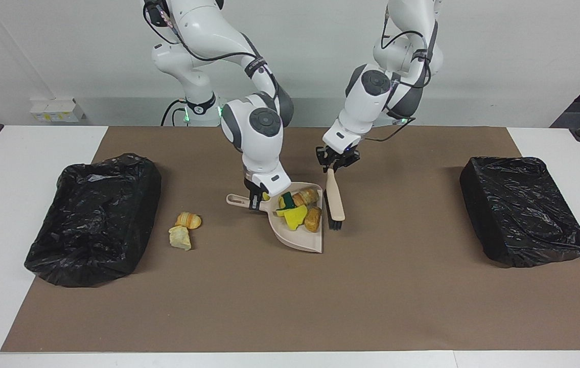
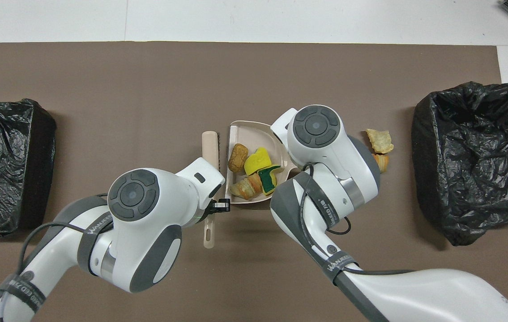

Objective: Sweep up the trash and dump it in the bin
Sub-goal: 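Carry the dustpan to the far bin with the right gripper and tip it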

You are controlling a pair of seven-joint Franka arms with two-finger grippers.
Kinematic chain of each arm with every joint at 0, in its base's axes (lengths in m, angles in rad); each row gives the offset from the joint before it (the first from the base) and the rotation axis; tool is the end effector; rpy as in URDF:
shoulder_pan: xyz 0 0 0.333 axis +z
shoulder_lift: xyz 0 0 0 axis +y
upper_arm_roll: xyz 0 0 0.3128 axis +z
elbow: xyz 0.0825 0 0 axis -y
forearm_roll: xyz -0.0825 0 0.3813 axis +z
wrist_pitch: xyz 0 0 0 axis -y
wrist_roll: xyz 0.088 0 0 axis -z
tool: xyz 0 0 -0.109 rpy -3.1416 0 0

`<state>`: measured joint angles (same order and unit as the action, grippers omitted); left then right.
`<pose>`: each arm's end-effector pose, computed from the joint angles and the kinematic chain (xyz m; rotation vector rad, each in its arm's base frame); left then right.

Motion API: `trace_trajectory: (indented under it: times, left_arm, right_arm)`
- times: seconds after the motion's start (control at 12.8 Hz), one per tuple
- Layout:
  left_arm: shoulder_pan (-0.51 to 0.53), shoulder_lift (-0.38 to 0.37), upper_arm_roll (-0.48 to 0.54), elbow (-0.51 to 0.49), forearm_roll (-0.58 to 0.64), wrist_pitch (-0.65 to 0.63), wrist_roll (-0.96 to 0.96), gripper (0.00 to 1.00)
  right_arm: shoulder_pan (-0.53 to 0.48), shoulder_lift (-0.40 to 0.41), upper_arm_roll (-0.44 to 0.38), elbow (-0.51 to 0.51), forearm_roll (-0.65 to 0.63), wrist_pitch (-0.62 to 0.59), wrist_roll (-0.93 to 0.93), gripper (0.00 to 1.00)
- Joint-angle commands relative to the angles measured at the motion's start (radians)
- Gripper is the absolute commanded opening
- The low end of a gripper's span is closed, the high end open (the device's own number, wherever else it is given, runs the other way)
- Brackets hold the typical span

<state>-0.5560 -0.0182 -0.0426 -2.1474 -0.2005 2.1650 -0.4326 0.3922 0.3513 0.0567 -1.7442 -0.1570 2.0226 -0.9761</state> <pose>0.4383 -0.3089 0.4101 2.9763 -0.0841 -0.0767 0.5788 0.2653 0.3644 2.2296 2.0687 -0.1527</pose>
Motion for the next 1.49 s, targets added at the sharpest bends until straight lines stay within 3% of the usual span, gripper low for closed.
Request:
trace_trajectory:
  times: [0.0, 0.16, 0.39, 0.7, 0.86, 1.41]
  left_arm:
    - [0.053, -0.08, 0.003, 0.046, 0.044, -0.164, 0.028, 0.0]
    - [0.045, -0.124, -0.002, 0.029, 0.044, -0.265, -0.024, 0.0]
    - [-0.037, -0.134, -0.011, -0.006, 0.044, -0.249, -0.177, 0.0]
    - [-0.198, -0.072, -0.014, -0.129, 0.041, 0.024, -0.345, 0.0]
    - [-0.231, -0.023, -0.016, -0.138, 0.024, 0.077, -0.392, 0.0]
    - [-0.274, -0.005, -0.017, -0.172, 0.007, 0.171, -0.4, 0.0]
  right_arm:
    - [-0.053, -0.018, 0.009, 0.032, 0.039, 0.011, -0.12, 0.0]
    - [-0.108, -0.021, 0.008, 0.073, 0.129, 0.005, -0.249, 0.0]
    - [-0.191, -0.038, 0.009, 0.117, 0.131, -0.048, -0.364, 0.0]
    - [-0.311, -0.044, 0.008, 0.192, 0.128, -0.174, -0.539, 0.0]
    - [-0.392, -0.052, 0.008, 0.195, 0.131, -0.194, -0.654, 0.0]
    - [-0.634, -0.081, -0.006, 0.199, 0.084, -0.2, -0.94, 0.0]
